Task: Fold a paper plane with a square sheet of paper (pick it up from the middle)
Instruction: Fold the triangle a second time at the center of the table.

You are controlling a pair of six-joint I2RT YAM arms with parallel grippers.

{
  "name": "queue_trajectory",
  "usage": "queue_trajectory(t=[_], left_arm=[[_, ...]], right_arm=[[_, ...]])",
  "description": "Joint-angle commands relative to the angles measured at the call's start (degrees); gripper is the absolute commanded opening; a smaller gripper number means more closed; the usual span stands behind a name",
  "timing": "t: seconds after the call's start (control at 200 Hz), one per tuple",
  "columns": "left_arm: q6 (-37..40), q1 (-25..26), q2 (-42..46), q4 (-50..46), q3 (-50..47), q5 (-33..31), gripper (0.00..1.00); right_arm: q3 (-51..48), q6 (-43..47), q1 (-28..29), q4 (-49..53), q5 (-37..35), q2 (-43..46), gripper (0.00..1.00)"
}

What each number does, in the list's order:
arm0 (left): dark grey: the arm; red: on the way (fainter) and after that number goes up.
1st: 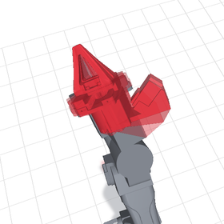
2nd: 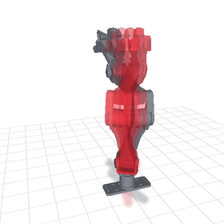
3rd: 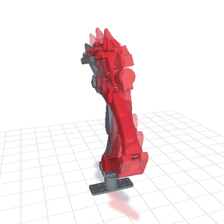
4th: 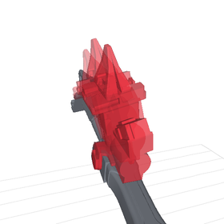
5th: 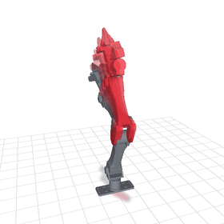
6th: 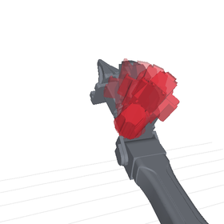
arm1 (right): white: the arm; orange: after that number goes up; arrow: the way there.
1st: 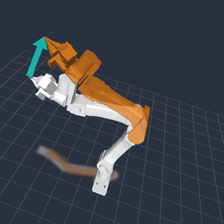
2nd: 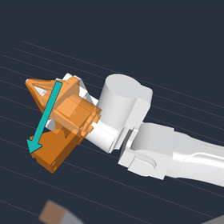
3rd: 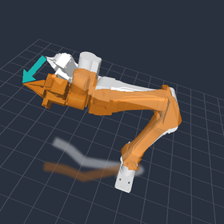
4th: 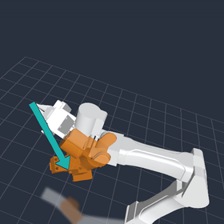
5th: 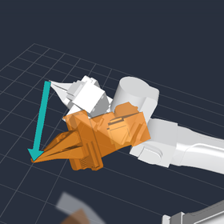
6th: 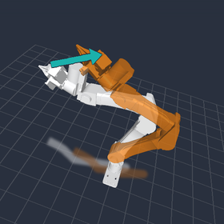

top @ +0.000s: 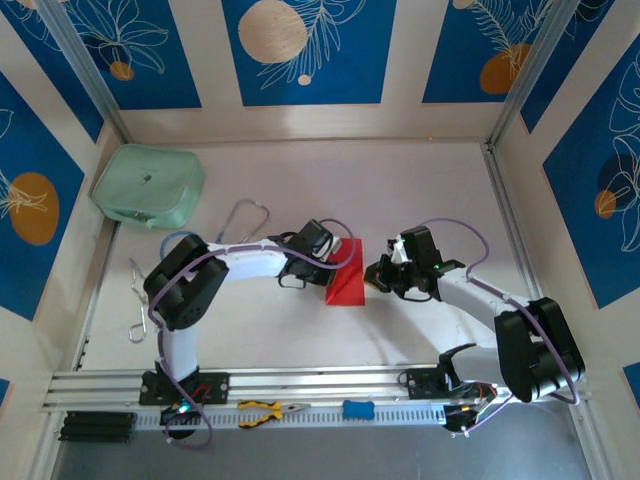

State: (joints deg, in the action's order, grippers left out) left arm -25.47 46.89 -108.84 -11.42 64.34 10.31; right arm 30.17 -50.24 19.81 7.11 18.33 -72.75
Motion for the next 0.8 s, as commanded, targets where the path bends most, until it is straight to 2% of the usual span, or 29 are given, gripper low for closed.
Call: queue_trajectory(t=[0.0,0.34,0.465,0.795], left_arm=[[-2.5,1.3,0.8,-1.7,-1.0,-1.1,0.0],[-8.3,3.7,1.6,-2.2,-2.3,-4.3,0.0],[-7.9,4.0,1.1,-2.5,-1.7,-4.7,0.0],[-5.6,4.0,0.6,-2.8,-0.6,-4.6,0.0]], right_arm=[[-1.3,-1.5,0.5,-0.8,1.9,-0.6,0.05],[-2.7,-3.8,1.4,-5.1,2.3,-2.2,0.04],[-3.1,-5.9,2.5,-9.6,2.8,-3.8,0.0],[-2.0,-10.8,5.5,-21.2,1.9,-12.0,0.0]])
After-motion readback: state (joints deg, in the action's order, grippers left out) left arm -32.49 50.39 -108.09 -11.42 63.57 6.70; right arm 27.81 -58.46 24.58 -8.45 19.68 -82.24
